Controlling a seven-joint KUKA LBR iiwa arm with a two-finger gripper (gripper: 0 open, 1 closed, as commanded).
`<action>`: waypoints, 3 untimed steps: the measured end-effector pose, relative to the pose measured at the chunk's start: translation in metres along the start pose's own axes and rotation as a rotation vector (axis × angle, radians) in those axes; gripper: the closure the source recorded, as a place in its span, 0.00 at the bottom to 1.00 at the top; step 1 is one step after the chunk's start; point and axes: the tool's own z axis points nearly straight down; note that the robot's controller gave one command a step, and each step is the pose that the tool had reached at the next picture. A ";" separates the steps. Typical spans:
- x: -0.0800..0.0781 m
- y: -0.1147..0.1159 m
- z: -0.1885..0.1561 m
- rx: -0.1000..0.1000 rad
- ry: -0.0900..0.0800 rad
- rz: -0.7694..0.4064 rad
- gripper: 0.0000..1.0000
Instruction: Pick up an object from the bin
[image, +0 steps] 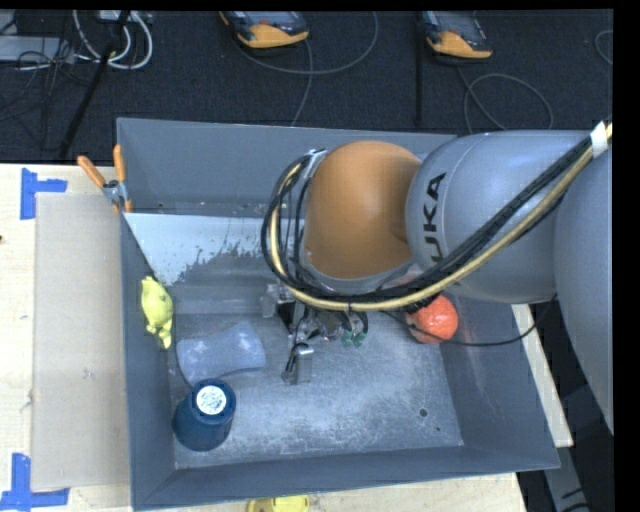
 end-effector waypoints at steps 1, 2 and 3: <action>-0.001 0.002 0.002 -0.002 -0.002 -0.141 0.00; 0.002 -0.006 -0.002 0.002 0.001 -0.245 0.00; 0.020 0.030 -0.002 -0.002 -0.001 -0.134 0.00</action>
Offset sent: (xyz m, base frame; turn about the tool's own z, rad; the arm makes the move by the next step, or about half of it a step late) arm -0.0422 0.0843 0.0273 0.0219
